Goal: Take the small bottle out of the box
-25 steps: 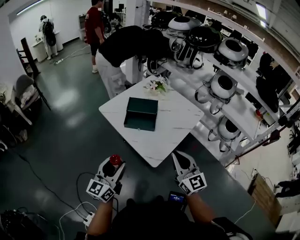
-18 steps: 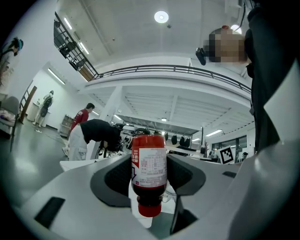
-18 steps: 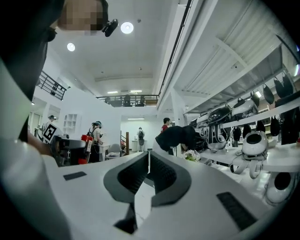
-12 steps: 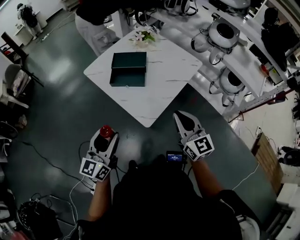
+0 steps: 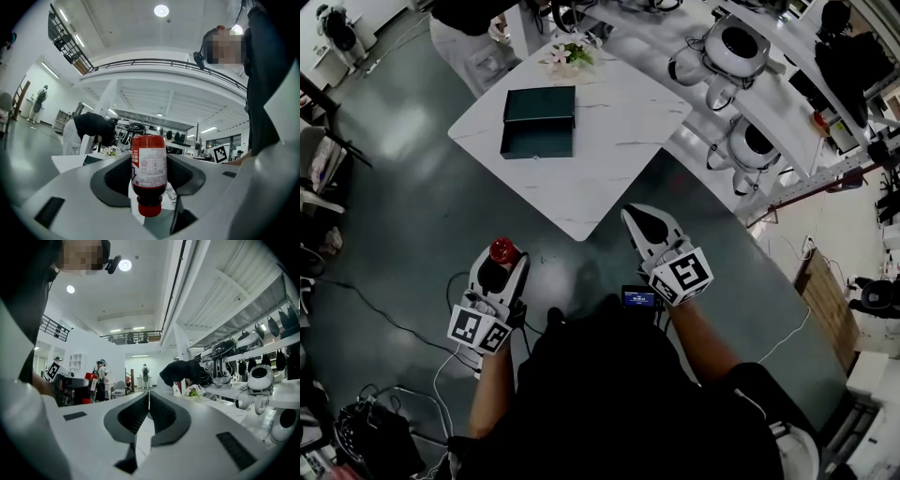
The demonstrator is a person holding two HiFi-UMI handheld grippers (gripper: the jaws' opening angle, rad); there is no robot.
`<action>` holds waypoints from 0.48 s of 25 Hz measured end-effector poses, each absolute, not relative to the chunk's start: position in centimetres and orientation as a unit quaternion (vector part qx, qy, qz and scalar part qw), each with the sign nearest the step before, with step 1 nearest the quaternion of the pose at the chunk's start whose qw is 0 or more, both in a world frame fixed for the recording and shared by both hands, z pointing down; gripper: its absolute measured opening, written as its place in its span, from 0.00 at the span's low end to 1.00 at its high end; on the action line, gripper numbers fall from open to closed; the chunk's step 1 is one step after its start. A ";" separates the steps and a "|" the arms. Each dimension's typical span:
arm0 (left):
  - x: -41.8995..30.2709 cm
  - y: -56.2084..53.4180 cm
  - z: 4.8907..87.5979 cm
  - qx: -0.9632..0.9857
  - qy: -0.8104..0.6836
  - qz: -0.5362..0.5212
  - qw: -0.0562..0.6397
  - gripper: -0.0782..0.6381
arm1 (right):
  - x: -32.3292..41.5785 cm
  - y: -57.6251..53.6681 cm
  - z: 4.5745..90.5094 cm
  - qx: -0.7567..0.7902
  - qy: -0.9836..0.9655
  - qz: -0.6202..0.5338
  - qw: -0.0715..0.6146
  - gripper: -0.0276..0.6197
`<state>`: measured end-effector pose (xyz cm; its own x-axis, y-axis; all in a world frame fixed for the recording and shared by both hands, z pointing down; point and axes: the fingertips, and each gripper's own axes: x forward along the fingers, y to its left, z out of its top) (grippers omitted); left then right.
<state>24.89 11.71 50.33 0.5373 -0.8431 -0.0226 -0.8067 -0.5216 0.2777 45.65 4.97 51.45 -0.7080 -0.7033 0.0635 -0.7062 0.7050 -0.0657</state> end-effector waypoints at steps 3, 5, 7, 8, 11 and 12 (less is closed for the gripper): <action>25.3 11.8 50.5 0.869 -0.473 -0.077 0.124 0.43 | 46.0 5.0 51.5 0.384 -0.922 0.049 0.017 0.10; 25.6 11.7 50.7 0.870 -0.470 -0.077 0.127 0.43 | 46.3 5.0 51.7 0.386 -0.921 0.051 0.017 0.10; 25.8 11.5 50.9 0.871 -0.467 -0.077 0.131 0.43 | 46.4 4.9 51.9 0.387 -0.920 0.050 0.019 0.10; 25.8 11.4 51.0 0.872 -0.466 -0.078 0.133 0.43 | 46.4 4.8 52.0 0.388 -0.920 0.051 0.020 0.10; 26.1 11.2 51.5 0.872 -0.464 -0.075 0.139 0.43 | 46.7 4.8 52.4 0.386 -0.921 0.050 0.021 0.10; 26.3 11.3 51.7 0.872 -0.463 -0.074 0.141 0.43 | 46.9 4.8 52.5 0.385 -0.921 0.050 0.022 0.10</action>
